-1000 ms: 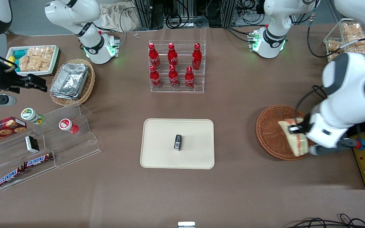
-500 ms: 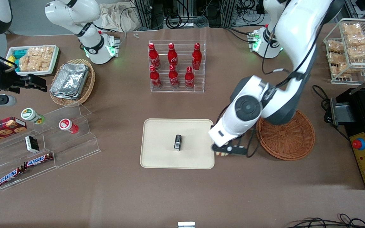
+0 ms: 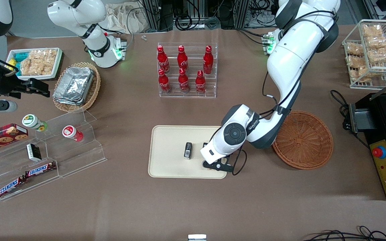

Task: Place sandwich from basket to tray
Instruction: 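Lower the sandwich onto the tray beside the black box and release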

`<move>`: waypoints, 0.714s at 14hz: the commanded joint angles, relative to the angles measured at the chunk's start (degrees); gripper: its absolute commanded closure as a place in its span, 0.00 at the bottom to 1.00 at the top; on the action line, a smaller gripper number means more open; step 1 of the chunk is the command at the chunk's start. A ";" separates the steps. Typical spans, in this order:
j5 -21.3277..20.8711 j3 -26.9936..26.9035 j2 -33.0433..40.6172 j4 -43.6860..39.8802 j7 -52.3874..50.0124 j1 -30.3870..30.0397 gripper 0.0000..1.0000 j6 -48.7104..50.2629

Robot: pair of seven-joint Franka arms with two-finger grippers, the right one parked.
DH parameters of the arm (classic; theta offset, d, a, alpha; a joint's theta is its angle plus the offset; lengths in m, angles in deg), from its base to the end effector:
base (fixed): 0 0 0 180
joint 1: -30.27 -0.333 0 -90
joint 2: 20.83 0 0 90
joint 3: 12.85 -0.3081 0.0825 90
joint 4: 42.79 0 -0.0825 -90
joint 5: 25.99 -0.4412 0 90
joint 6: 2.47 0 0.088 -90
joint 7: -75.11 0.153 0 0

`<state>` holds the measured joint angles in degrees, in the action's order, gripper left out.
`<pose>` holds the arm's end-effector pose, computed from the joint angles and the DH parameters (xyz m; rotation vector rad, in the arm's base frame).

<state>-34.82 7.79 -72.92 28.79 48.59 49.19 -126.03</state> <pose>0.6597 -0.4561 0.1584 2.9769 -0.2583 -0.0564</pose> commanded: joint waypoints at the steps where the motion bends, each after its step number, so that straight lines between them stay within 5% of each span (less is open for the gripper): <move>1: -1.10 -0.51 -1.26 -2.15 -0.98 0.68 1.00 -0.98; 2: -2.23 -0.51 -1.09 -1.88 -1.16 0.68 0.87 -1.33; 4: -4.78 -0.43 -0.39 -1.62 -1.33 0.68 0.01 -1.33; 10: -3.92 -0.43 4.61 -0.30 -5.46 -0.20 0.00 0.94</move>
<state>-38.60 7.66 -71.42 27.42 44.97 49.05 -127.08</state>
